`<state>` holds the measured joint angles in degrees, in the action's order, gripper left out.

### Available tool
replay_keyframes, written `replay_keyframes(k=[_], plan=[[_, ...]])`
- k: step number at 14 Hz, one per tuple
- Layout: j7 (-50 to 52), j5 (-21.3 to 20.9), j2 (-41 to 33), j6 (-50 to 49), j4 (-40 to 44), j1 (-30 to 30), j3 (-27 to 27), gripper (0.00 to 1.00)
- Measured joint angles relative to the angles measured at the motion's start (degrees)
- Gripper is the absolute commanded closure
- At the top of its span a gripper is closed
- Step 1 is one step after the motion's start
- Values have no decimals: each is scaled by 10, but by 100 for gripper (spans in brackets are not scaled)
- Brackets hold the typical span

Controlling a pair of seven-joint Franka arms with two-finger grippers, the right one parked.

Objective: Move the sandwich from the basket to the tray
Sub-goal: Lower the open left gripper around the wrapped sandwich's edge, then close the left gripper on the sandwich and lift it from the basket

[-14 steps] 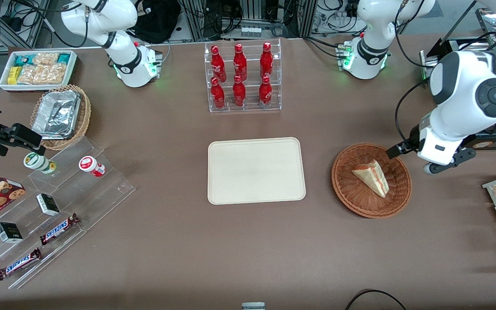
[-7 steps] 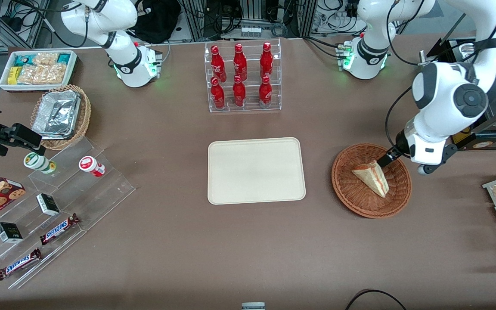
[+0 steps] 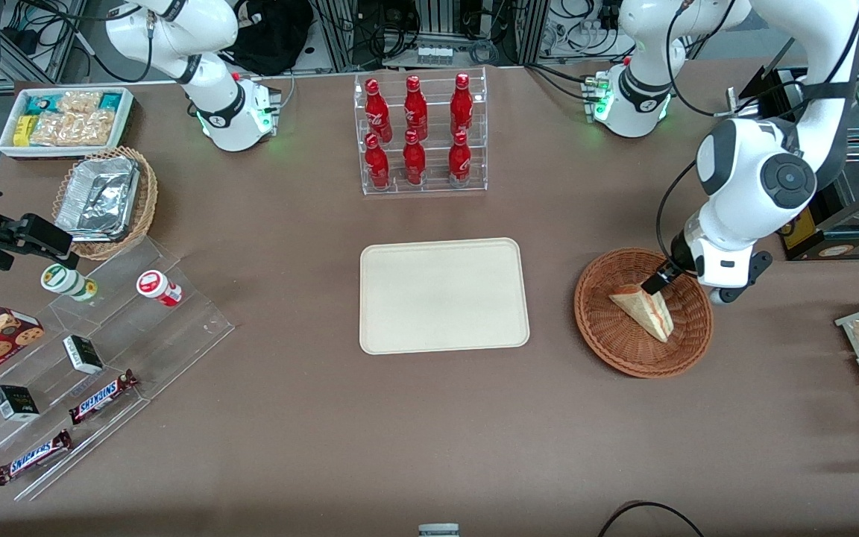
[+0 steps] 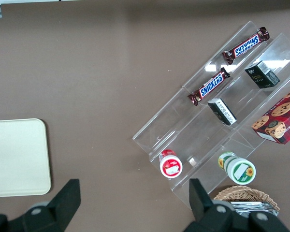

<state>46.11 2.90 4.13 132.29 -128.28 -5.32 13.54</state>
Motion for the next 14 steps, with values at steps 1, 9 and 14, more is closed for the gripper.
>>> replay_keyframes(k=[1, 9, 14], plan=[[1, 0, 8, 9, -2, 0, 0, 0], [2, 0, 42, 55, -21, 0, 0, 0], [3, 1, 60, 85, -26, 0, 0, 0]])
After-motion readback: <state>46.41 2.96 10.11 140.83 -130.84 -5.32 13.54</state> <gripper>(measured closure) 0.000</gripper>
